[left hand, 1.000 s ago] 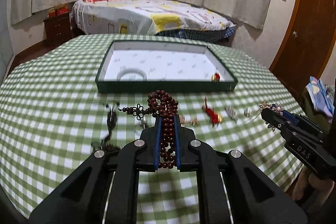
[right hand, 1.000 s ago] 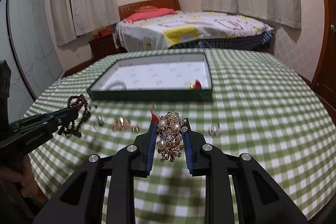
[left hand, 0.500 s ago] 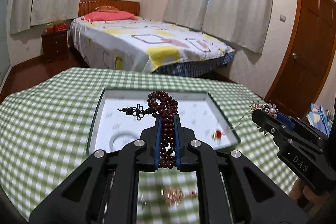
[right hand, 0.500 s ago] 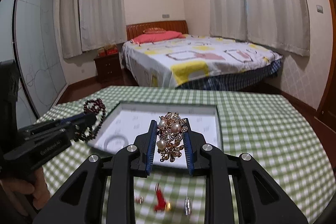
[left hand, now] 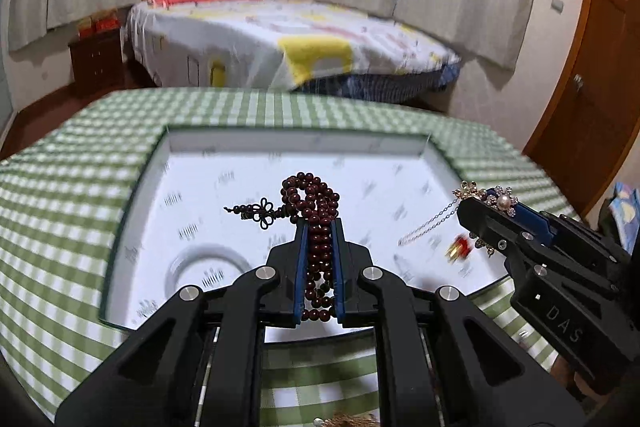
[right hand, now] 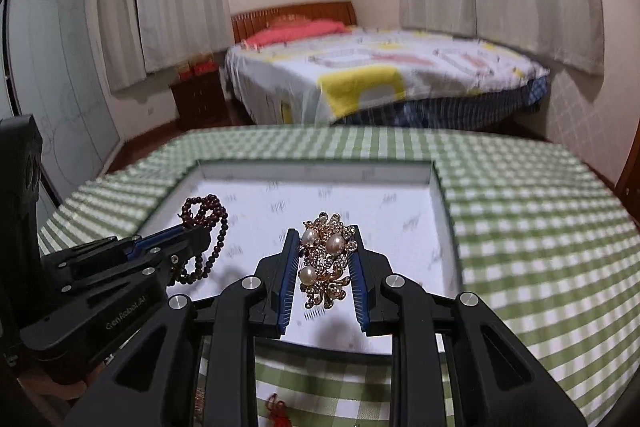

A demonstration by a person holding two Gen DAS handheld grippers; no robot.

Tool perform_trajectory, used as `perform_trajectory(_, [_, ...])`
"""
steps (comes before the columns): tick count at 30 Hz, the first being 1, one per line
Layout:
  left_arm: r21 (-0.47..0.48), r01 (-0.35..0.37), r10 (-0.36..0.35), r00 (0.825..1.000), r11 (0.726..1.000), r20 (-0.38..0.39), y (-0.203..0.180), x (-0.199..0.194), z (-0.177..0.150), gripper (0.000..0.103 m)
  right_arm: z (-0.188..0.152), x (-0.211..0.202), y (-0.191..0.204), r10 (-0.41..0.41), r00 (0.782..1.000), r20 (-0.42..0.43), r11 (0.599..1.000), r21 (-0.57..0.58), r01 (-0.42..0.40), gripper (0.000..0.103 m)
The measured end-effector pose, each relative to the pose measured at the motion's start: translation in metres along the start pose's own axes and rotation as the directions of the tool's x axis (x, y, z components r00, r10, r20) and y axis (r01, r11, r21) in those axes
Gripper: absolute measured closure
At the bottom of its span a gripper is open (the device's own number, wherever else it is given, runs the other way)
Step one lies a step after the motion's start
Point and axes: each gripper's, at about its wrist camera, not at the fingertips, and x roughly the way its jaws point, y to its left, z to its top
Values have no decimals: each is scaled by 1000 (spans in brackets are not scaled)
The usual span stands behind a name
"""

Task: Organize jewelry
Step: 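Carry the bead bracelet with the left tool into the box while the right tool carries the brooch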

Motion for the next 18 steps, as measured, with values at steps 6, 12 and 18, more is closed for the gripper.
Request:
perform_trajectory(6, [3,-16,16,998,1000,-66,7,29,-9,92,-15,28,-3,-8,996,-93,1000,3,9,78])
perform_trajectory(12, [-11,-11,9,994,1000,-112,9,42,-12,92,-14,44,-9,-19,988,-154,1000,1,20,78])
perform_trajectory(18, [-20,-8,5,990,1000,-140,10,48,-11,79,-14,53,-11,-15,981,-193,1000,10,17,78])
